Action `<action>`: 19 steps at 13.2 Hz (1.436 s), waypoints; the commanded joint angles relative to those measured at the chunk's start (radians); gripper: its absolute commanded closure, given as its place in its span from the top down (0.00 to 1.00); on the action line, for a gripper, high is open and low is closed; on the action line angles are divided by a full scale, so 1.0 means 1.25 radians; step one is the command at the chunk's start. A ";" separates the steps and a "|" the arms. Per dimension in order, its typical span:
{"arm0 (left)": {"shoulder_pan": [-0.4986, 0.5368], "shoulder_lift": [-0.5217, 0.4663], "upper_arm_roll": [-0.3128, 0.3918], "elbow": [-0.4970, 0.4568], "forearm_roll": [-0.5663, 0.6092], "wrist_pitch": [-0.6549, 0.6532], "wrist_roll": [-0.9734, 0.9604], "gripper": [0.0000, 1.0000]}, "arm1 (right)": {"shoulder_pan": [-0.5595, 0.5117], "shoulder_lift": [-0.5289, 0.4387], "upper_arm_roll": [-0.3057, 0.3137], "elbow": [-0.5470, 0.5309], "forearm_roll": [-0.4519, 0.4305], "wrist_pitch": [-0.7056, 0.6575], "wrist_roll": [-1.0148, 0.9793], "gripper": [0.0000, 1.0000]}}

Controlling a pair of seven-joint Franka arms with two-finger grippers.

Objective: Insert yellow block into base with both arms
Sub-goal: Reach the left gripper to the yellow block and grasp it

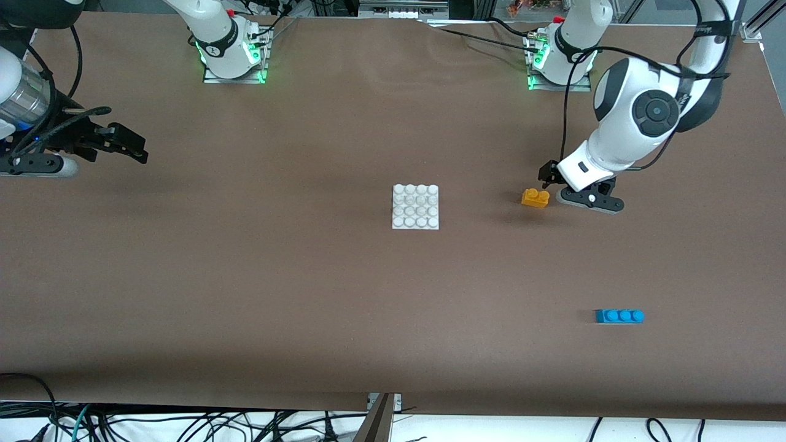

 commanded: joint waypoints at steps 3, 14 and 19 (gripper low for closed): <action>0.000 0.027 -0.016 -0.112 0.016 0.174 -0.060 1.00 | -0.009 0.010 0.003 0.018 -0.012 -0.002 0.004 1.00; -0.002 0.151 -0.027 -0.126 0.111 0.306 -0.091 1.00 | -0.010 0.011 0.003 0.015 -0.011 -0.004 0.005 1.00; 0.001 0.182 -0.023 -0.126 0.147 0.307 -0.095 1.00 | -0.010 0.011 0.003 0.015 -0.011 -0.002 0.005 1.00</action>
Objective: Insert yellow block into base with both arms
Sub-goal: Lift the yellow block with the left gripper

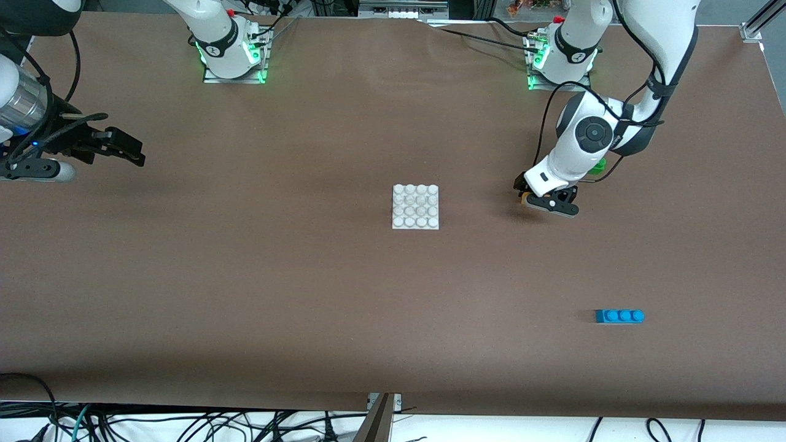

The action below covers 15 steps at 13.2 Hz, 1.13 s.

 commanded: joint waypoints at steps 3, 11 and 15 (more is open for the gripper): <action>0.004 0.026 0.000 -0.003 0.026 0.024 -0.016 1.00 | -0.007 0.005 0.005 0.014 -0.007 -0.002 0.005 1.00; 0.009 0.034 0.002 0.001 0.027 0.019 -0.026 0.20 | -0.007 0.005 0.006 0.014 -0.007 -0.002 0.005 1.00; 0.009 -0.015 0.002 0.016 0.027 -0.038 -0.026 0.20 | -0.007 0.005 0.006 0.014 -0.007 -0.002 0.005 1.00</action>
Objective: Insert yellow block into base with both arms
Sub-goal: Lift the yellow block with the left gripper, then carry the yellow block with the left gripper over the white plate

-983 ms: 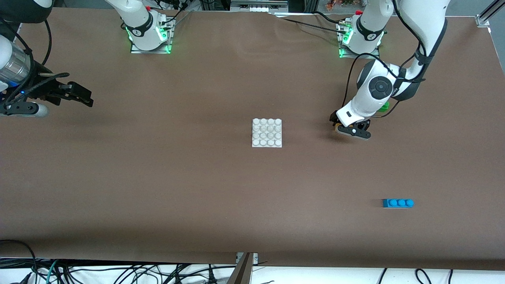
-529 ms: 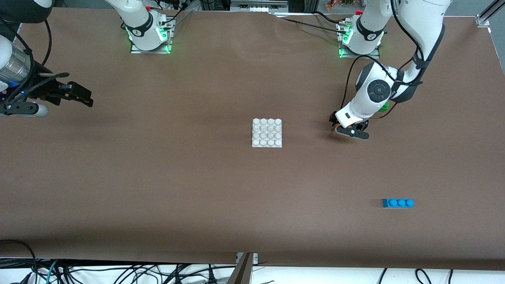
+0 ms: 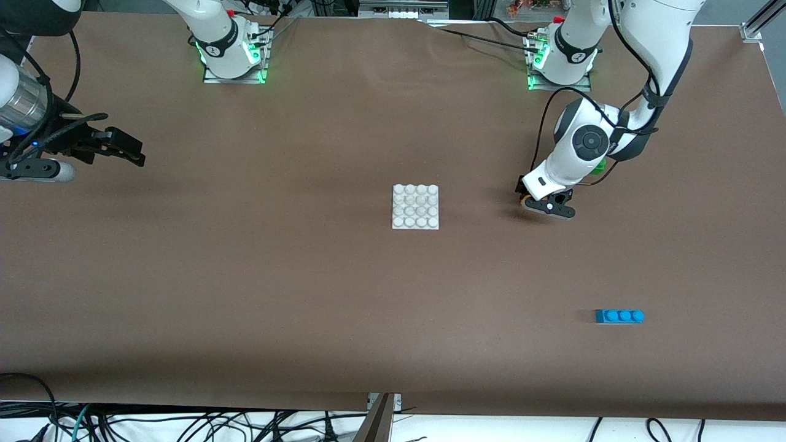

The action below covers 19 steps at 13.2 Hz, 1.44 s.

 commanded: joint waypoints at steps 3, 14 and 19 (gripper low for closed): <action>0.004 -0.092 -0.009 0.044 0.026 -0.136 -0.023 0.20 | -0.007 0.005 0.006 0.014 -0.007 -0.002 0.005 1.00; -0.015 -0.001 -0.197 0.457 -0.039 -0.511 -0.348 0.20 | -0.007 0.005 0.005 0.014 -0.006 -0.002 0.005 1.00; -0.154 0.127 -0.212 0.555 -0.027 -0.499 -0.476 0.20 | -0.007 0.005 0.005 0.014 -0.006 -0.002 0.005 1.00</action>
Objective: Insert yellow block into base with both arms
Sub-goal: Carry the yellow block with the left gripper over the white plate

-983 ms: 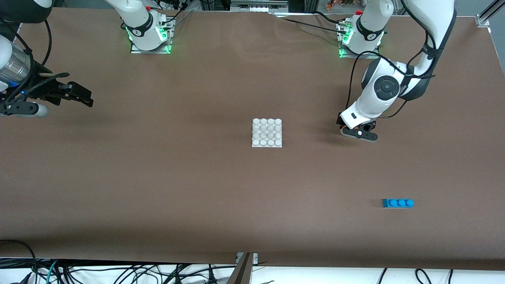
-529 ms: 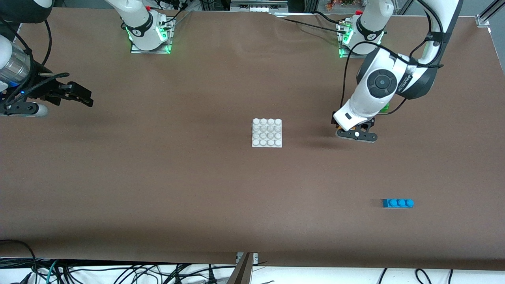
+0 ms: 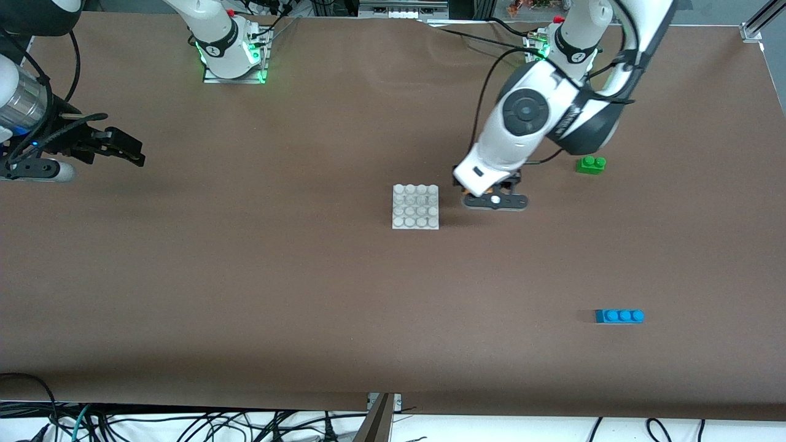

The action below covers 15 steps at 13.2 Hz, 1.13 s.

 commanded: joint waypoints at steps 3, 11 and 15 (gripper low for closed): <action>-0.081 0.138 0.008 0.061 0.004 0.096 -0.079 0.19 | -0.007 0.005 0.007 0.015 -0.004 -0.002 0.005 1.00; -0.151 0.246 0.015 0.062 0.215 0.182 -0.280 0.19 | -0.007 0.005 0.005 0.014 -0.004 -0.004 0.005 1.00; -0.153 0.260 0.015 0.063 0.231 0.197 -0.279 0.19 | -0.007 0.005 0.007 0.014 -0.004 -0.004 0.005 1.00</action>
